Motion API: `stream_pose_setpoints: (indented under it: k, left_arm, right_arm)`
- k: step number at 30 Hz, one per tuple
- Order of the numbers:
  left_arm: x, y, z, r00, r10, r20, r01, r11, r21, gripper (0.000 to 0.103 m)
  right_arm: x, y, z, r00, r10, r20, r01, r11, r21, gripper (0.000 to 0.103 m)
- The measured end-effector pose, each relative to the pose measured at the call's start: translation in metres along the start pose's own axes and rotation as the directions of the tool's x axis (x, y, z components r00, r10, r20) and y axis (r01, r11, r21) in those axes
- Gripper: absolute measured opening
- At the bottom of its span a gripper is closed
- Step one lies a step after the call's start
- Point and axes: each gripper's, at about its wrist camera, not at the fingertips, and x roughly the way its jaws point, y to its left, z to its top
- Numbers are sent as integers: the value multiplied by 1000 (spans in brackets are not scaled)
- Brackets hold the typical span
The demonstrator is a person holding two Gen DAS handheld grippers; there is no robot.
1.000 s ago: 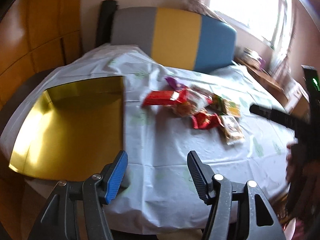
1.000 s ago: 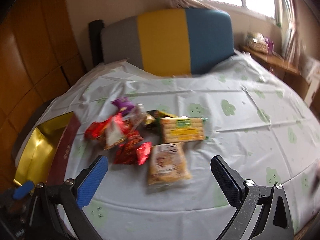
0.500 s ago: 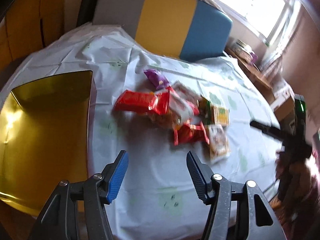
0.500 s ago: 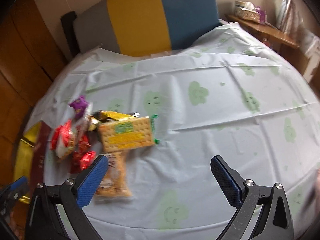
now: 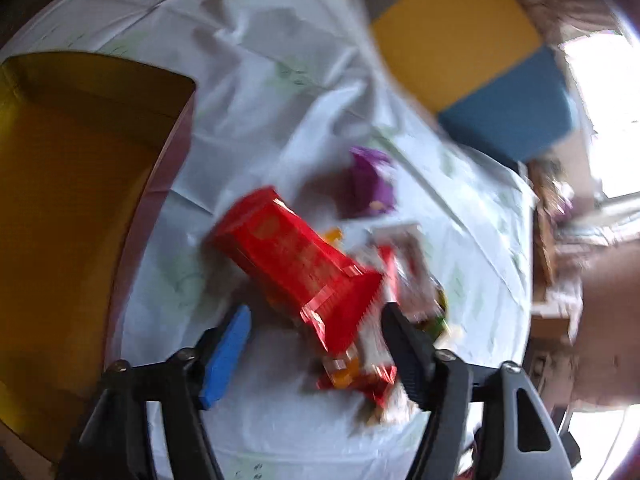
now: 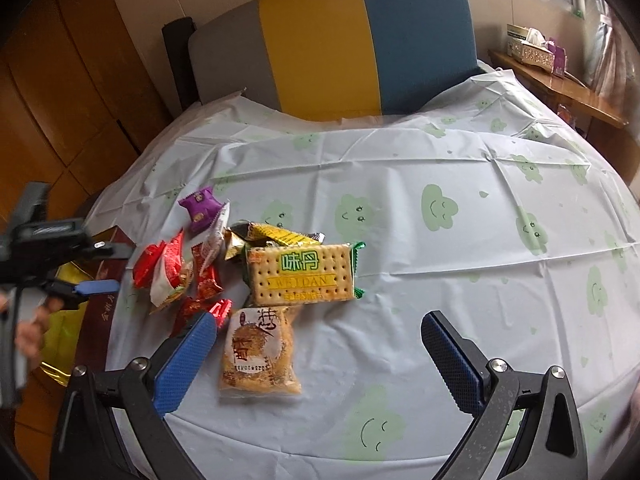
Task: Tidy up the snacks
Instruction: 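Grasp the red wafer bar with the left tool while the right grasps the Rusk Kiss packet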
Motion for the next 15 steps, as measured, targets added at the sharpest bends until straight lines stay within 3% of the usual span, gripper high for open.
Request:
stream_pose_setpoints:
  k: [4,9,12,13,15]
  left_arm:
    - [18,7,14,998,57,-15,-58,993,-100,72]
    - [34,7,25,993,117,-1,-116,985,-130,70]
    - [39,6,25,994,108,18,-106,989,-102,58]
    - [38,6,23,995,99,27,-96,992,-82,49]
    - [30,7,13,993,98,61,-96,995,-39,47]
  right_arm:
    - [-3,-1,1,1000,23,3,-23,1000,15,103]
    - [-6,0,2,999,41,11,-42,999,12,103]
    - [-7,1,1,999,31,19,-31,999,4,103]
    - [-8,1,1,999,24,26,-24,1000,2,103]
    - [-8,-1,2,999,18,29,-18,1000,8,103]
